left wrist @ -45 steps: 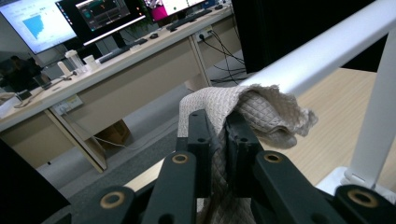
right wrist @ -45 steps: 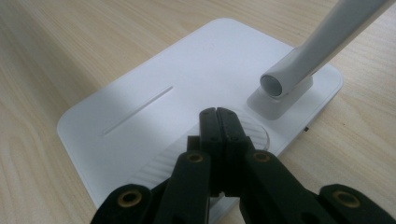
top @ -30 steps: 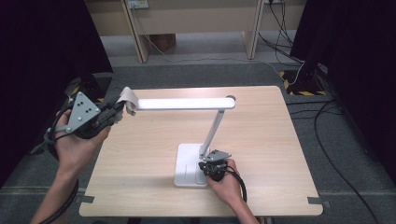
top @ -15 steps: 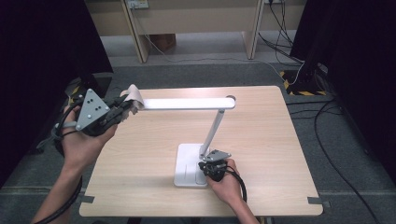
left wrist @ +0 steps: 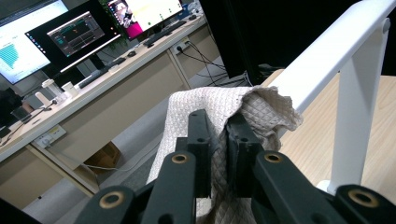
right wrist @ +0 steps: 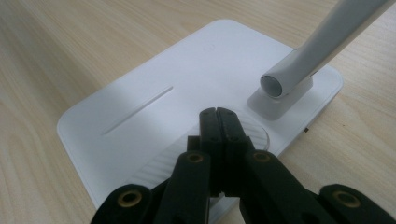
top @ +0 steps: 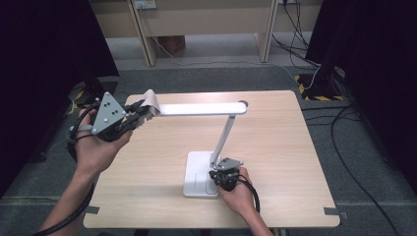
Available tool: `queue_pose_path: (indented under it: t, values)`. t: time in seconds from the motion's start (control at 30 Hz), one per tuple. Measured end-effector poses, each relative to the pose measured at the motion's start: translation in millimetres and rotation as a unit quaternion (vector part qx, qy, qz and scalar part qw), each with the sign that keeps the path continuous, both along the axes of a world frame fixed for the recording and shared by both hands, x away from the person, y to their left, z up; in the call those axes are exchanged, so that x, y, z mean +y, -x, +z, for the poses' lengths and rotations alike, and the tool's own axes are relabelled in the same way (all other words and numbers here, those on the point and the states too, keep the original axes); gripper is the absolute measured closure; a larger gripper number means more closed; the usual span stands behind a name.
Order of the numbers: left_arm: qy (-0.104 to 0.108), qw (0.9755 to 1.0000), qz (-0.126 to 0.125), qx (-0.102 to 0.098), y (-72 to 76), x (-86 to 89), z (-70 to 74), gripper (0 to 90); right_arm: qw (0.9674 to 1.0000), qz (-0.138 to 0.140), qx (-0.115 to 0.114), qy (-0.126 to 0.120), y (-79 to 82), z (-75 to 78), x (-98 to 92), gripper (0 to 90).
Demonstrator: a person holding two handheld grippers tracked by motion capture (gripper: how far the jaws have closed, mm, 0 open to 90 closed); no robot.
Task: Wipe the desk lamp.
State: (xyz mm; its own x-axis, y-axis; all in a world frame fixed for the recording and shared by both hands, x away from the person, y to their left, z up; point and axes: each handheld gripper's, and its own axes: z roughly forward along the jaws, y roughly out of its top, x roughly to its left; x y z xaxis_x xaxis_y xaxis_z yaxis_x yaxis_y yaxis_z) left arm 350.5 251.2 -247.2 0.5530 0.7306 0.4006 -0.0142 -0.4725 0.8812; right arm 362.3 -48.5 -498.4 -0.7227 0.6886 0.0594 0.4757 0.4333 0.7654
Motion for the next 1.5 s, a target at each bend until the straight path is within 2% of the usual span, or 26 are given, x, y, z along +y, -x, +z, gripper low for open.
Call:
queue_pose_path:
  t: [0.87,1.5]
  values:
    - [0.012,0.9996,-0.024,0.004,-4.3,-28.1,-2.4,81.7,1.0,-0.003,-0.003,-0.007,0.8,-1.3,-0.8,90.0]
    - [0.01,0.9993,-0.037,0.007,-8.3,-47.6,-3.6,81.7,0.9999,-0.003,-0.005,-0.009,1.0,-2.1,-1.4,90.0]
